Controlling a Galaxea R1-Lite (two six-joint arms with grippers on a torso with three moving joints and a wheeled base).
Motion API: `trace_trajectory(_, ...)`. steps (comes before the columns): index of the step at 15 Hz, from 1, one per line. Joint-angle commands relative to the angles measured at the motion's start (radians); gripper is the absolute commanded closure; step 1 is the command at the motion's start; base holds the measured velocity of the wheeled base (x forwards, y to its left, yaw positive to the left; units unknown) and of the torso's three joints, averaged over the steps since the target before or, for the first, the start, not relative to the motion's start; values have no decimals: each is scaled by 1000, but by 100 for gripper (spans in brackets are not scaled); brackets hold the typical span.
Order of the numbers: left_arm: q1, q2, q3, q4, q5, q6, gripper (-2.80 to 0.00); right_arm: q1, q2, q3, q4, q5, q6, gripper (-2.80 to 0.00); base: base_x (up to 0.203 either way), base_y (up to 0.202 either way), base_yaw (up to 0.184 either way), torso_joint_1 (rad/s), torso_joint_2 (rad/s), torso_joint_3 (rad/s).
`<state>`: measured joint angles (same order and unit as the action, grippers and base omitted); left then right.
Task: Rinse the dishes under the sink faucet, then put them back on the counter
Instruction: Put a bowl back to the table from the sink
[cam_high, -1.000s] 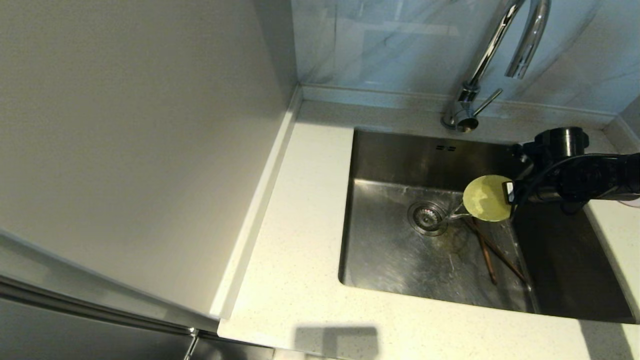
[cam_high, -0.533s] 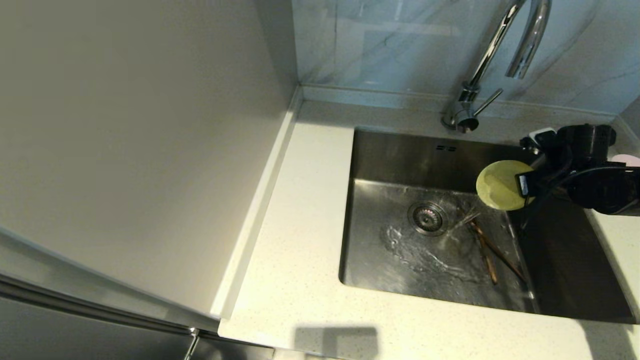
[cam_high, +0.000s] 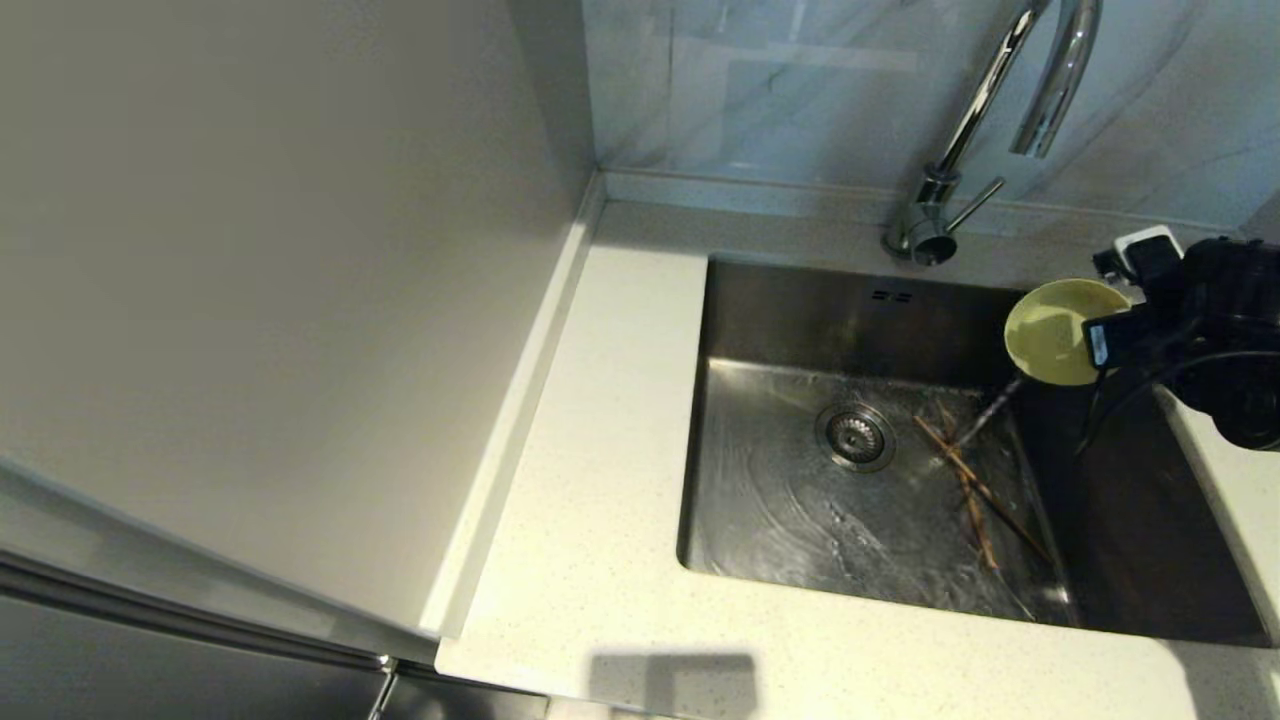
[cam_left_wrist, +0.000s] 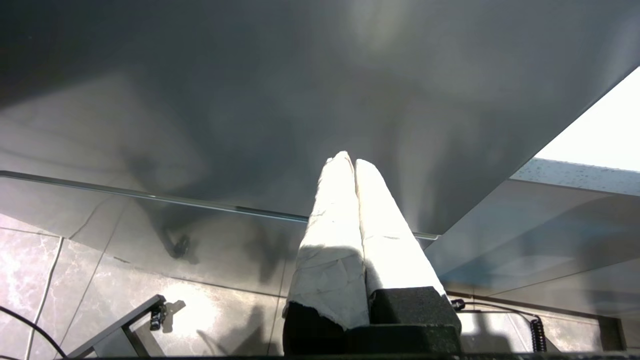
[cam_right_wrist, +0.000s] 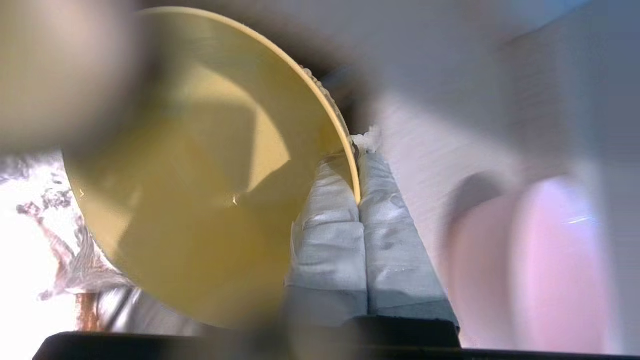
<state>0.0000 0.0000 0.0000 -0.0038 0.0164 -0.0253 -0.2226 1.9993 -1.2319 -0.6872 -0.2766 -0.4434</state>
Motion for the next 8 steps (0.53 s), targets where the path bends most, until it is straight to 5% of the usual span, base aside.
trace_trajectory(1,0,-3,0,-1,0,-1,0,-15,-11,6,-68,-1,-3,0,0,0,0,0,0,0)
trace_trajectory(8,0,-3,0,-1,0,-1,0,-26,-73,214,-564,9,1,0,0,0,0,0,0,0)
